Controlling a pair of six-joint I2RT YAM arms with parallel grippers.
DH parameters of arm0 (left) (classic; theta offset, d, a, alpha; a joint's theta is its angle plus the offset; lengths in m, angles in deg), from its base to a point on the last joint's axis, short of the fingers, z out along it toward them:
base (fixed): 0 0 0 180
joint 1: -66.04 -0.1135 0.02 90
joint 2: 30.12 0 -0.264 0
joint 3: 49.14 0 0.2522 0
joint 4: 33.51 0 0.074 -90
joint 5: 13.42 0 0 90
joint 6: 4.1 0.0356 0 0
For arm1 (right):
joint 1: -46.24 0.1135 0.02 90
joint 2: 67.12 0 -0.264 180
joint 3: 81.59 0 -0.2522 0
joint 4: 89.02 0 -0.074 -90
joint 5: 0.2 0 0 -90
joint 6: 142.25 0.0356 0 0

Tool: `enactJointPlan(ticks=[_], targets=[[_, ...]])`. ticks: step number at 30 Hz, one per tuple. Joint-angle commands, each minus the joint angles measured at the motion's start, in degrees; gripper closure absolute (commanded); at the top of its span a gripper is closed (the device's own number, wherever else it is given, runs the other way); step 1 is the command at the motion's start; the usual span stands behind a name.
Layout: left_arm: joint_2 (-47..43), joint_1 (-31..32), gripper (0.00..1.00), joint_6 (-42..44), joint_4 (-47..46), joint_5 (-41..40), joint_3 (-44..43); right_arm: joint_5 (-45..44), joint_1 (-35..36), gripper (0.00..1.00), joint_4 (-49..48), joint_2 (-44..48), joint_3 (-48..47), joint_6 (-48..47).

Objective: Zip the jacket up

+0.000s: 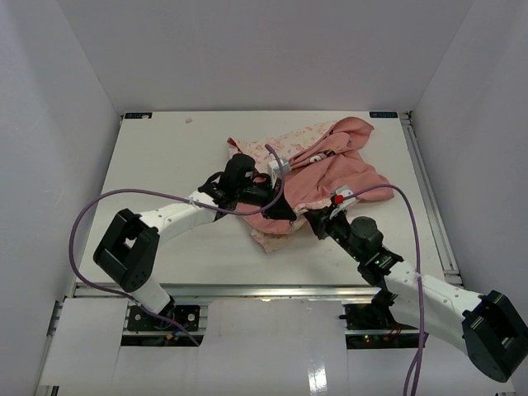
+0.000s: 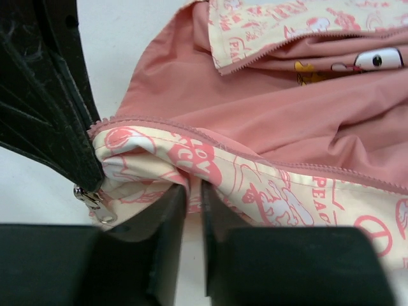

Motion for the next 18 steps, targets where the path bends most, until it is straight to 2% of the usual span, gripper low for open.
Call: enactJointPlan(ticks=[1, 4, 9, 18], targets=[[2.9, -2.0, 1.00, 5.2, 8.1, 3.8, -4.9, 0.8, -3.3, 0.69, -1.7, 0.0, 2.6, 4.3], [3.6, -3.9, 1.00, 4.7, 7.8, 4.0, -5.3, -3.5, -3.3, 0.60, -0.3, 2.5, 3.6, 11.8], [3.2, -5.0, 1.00, 2.4, 5.7, 2.3, -3.9, -17.2, -3.3, 0.50, 4.9, 7.2, 5.6, 23.5], [3.2, -6.0, 1.00, 2.6, 4.8, -5.8, -1.4, -27.5, -3.3, 0.46, 10.8, 7.7, 5.9, 31.5]])
